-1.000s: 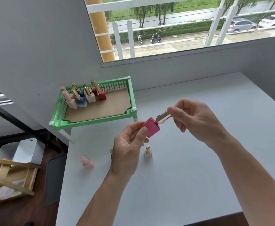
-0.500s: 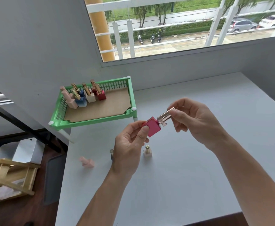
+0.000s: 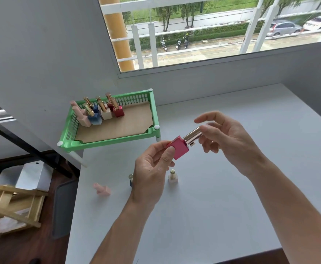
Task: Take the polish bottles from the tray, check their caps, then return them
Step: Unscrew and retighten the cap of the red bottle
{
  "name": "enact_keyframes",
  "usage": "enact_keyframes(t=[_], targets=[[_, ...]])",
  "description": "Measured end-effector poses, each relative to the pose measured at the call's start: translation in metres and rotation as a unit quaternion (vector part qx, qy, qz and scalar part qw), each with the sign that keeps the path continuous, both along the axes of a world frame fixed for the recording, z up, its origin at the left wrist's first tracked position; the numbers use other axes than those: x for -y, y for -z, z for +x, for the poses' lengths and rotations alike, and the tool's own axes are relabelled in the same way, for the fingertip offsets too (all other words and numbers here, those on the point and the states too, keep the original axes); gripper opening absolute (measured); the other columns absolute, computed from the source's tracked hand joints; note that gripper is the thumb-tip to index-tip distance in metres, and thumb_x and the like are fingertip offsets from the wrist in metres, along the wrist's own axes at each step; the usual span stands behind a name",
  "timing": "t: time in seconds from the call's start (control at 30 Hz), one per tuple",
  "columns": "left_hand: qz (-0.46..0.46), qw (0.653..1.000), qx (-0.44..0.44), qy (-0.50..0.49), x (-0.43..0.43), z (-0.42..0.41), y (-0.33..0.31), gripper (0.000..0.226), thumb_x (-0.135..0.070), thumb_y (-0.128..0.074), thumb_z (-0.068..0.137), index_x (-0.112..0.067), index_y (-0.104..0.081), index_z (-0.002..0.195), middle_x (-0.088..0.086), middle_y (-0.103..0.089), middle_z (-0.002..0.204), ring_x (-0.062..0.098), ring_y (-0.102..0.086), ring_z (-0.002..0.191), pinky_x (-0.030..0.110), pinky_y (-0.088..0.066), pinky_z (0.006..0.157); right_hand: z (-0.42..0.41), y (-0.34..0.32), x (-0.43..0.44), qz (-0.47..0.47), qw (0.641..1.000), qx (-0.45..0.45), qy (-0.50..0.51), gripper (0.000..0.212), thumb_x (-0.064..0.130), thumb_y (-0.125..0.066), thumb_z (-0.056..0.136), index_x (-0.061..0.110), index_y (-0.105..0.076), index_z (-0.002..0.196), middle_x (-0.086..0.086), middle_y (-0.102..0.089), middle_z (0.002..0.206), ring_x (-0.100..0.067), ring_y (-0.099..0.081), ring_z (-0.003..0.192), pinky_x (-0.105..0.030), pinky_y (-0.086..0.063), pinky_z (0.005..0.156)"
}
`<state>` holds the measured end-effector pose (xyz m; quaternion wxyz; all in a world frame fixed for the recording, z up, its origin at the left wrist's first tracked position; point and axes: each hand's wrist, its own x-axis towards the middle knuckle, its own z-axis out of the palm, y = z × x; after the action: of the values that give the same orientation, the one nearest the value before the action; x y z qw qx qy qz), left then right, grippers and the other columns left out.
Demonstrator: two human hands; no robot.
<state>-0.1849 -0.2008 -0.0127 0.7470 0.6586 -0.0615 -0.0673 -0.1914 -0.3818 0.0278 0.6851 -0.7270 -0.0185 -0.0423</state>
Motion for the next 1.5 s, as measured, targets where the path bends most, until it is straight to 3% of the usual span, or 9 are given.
enact_keyframes(t=[0.1,0.23,0.33,0.4,0.7,1.0,1.1,1.3,1.5], targets=[[-0.002,1.000,-0.004,-0.002,-0.001,0.001,0.000,0.027,-0.036,-0.063,0.074,-0.021,-0.068,0.096,-0.010,-0.069,0.067,0.004,-0.056,0.058,0.013,-0.046,0.058,0.001,0.001,0.000,-0.005,1.000,0.005,-0.007,0.010,0.021,-0.066,0.082,0.014,-0.063,0.088,0.004,-0.060,0.059,-0.014,-0.052,0.051,-0.017,-0.039,0.049],[-0.003,1.000,-0.003,0.000,-0.002,0.000,0.001,0.026,-0.036,-0.063,0.074,-0.021,-0.068,0.095,-0.010,-0.070,0.067,0.004,-0.056,0.057,0.012,-0.046,0.058,0.002,0.001,-0.001,-0.027,0.999,-0.001,0.033,0.026,0.039,-0.070,0.076,0.015,-0.061,0.073,0.001,-0.056,0.054,-0.015,-0.048,0.049,-0.019,-0.040,0.047],[-0.004,1.000,-0.005,-0.003,-0.002,0.001,0.002,0.024,-0.035,-0.065,0.077,-0.021,-0.068,0.095,-0.010,-0.069,0.067,0.004,-0.056,0.057,0.012,-0.046,0.058,0.001,0.002,-0.001,0.003,1.000,0.011,-0.006,0.012,0.024,-0.062,0.081,0.015,-0.063,0.090,0.002,-0.060,0.059,-0.014,-0.051,0.051,-0.016,-0.038,0.048],[0.000,1.000,-0.006,-0.004,-0.004,0.002,0.002,0.021,-0.036,-0.066,0.079,-0.023,-0.069,0.094,-0.010,-0.070,0.068,0.004,-0.056,0.058,0.013,-0.046,0.059,0.001,0.002,-0.001,0.001,1.000,0.017,-0.006,0.004,0.015,-0.062,0.084,0.013,-0.062,0.087,0.004,-0.059,0.055,-0.012,-0.050,0.049,-0.016,-0.040,0.048],[0.001,1.000,-0.004,0.002,-0.002,0.001,0.004,0.026,-0.038,-0.064,0.074,-0.023,-0.069,0.094,-0.011,-0.069,0.066,0.003,-0.056,0.057,0.012,-0.045,0.057,0.000,0.002,-0.003,0.002,1.000,0.014,0.000,0.009,0.009,-0.058,0.089,0.011,-0.061,0.081,0.004,-0.060,0.052,-0.009,-0.052,0.046,-0.012,-0.040,0.046],[-0.009,1.000,0.004,0.002,0.004,0.002,0.004,0.032,-0.036,-0.065,0.072,-0.018,-0.067,0.098,-0.010,-0.070,0.066,0.004,-0.056,0.056,0.013,-0.046,0.057,-0.001,0.007,-0.001,0.027,0.999,0.010,0.028,0.004,0.018,-0.063,0.087,0.014,-0.063,0.088,0.001,-0.061,0.062,-0.013,-0.052,0.049,-0.013,-0.039,0.048],[-0.018,1.000,0.005,-0.002,0.007,0.002,0.005,0.029,-0.033,-0.064,0.073,-0.018,-0.066,0.098,-0.009,-0.070,0.068,0.005,-0.058,0.057,0.013,-0.046,0.057,-0.004,0.012,0.002,0.033,0.999,-0.002,0.017,0.017,0.027,-0.065,0.079,0.017,-0.062,0.093,0.002,-0.061,0.063,-0.013,-0.052,0.050,-0.013,-0.039,0.048],[-0.016,1.000,-0.010,0.020,0.018,-0.003,0.014,0.030,-0.031,-0.064,0.074,-0.017,-0.064,0.100,-0.007,-0.074,0.074,0.008,-0.063,0.061,0.017,-0.049,0.058,-0.010,0.029,0.006,-0.052,0.997,-0.020,-0.046,0.007,0.021,-0.069,0.081,0.025,-0.068,0.087,0.006,-0.064,0.071,-0.022,-0.055,0.062,-0.030,-0.047,0.058],[-0.020,0.999,-0.023,0.030,0.028,-0.006,0.036,0.025,-0.024,-0.067,0.077,-0.017,-0.064,0.101,-0.001,-0.076,0.085,0.011,-0.067,0.069,0.016,-0.050,0.063,-0.012,0.046,0.017,-0.070,0.995,-0.040,-0.056,0.009,0.017,-0.066,0.082,0.025,-0.069,0.085,0.005,-0.065,0.070,-0.014,-0.060,0.061,-0.025,-0.051,0.059]])
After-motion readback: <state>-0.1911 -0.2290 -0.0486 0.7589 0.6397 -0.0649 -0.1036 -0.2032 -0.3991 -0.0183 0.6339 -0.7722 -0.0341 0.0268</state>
